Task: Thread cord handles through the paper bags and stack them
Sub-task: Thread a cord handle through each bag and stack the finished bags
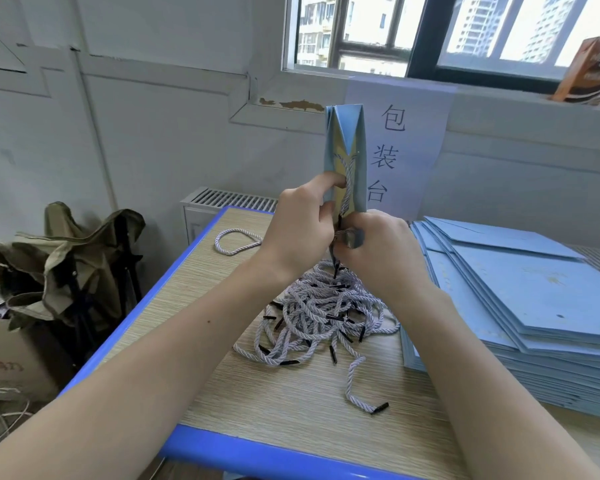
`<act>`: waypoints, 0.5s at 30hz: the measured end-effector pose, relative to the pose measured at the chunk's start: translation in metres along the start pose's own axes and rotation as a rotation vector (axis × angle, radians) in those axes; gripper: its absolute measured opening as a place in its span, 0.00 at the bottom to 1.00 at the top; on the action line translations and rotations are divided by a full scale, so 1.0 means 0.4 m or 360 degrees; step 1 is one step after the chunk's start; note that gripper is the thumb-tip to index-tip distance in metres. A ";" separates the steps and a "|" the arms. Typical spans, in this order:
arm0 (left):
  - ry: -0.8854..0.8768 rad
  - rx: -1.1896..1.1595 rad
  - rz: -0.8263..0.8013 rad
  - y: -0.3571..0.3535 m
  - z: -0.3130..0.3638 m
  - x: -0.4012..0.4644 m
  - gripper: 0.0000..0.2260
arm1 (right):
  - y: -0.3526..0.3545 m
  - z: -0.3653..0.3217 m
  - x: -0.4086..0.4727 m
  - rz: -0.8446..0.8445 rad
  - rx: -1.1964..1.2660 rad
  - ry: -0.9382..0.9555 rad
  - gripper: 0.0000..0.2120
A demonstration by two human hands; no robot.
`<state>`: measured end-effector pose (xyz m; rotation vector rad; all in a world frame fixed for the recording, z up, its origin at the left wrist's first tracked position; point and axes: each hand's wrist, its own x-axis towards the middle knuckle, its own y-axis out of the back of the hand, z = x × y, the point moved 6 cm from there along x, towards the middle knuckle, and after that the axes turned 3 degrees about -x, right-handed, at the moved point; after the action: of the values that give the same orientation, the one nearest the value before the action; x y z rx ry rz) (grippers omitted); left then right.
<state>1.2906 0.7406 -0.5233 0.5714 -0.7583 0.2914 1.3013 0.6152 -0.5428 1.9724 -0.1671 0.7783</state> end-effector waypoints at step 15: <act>-0.0118 0.0068 -0.0047 -0.011 0.012 -0.002 0.17 | 0.003 0.018 0.008 0.0037 0.0221 -0.0201 0.04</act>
<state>1.2892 0.7340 -0.5229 0.6361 -0.8158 0.2610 1.3066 0.6090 -0.5424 2.1562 -0.2165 0.6961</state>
